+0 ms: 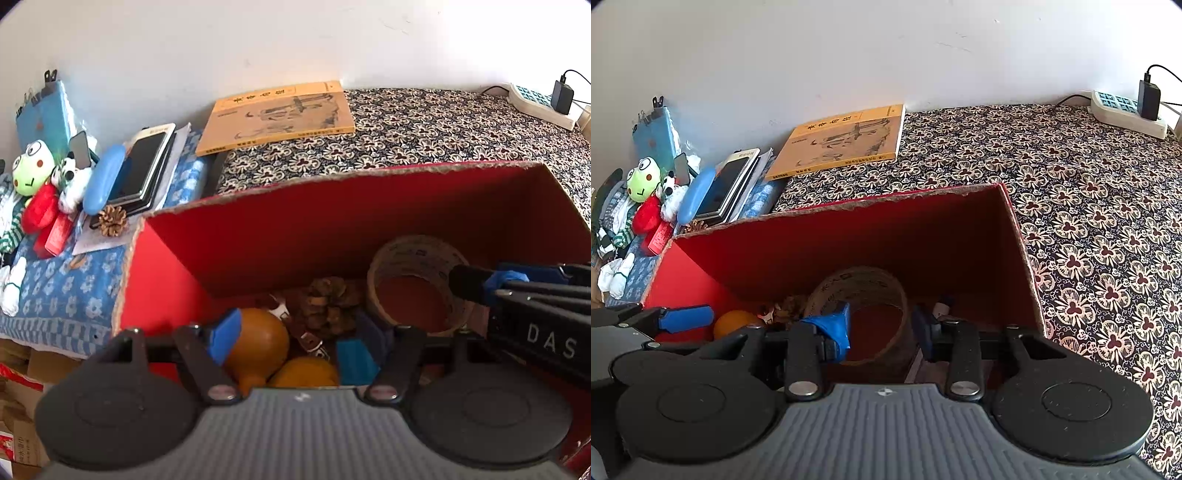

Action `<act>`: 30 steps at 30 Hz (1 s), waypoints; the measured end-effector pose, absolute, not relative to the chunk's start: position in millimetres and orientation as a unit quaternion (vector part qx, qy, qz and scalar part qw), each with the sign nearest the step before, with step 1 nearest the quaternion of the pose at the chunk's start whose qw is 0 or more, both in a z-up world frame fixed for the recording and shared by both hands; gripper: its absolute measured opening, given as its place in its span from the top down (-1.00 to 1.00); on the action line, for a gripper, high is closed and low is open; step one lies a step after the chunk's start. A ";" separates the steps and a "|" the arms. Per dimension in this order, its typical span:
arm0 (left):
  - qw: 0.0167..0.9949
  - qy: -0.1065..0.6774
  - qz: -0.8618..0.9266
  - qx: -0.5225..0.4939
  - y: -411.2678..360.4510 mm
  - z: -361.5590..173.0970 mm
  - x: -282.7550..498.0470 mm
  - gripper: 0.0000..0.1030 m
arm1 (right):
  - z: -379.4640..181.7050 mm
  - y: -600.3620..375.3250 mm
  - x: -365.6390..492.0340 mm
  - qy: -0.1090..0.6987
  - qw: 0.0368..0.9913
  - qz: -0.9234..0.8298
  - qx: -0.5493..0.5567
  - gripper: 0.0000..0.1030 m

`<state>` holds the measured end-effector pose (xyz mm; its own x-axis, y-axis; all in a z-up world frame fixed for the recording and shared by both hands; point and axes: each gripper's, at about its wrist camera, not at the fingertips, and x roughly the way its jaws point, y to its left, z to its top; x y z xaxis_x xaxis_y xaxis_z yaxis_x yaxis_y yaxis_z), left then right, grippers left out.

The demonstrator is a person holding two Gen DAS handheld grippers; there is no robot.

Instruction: Organize rigid objects

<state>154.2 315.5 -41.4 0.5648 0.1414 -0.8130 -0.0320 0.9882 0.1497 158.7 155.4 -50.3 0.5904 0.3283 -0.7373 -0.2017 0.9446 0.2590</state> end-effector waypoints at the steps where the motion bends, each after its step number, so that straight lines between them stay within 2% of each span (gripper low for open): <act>1: 0.883 0.464 0.051 0.059 315.4 -41.2 154.1 -0.33 | -50.3 155.4 158.7 0.427 0.889 0.149 0.074 0.63; 30: 0.884 0.462 0.067 0.042 318.9 -40.6 153.7 -0.33 | -49.6 154.4 158.8 0.423 0.893 0.143 0.062 0.63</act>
<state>153.7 318.9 -40.6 0.5651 0.1564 -0.8101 -0.0791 0.9876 0.1355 158.8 154.4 -49.6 0.6019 0.3085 -0.7366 -0.2033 0.9512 0.2322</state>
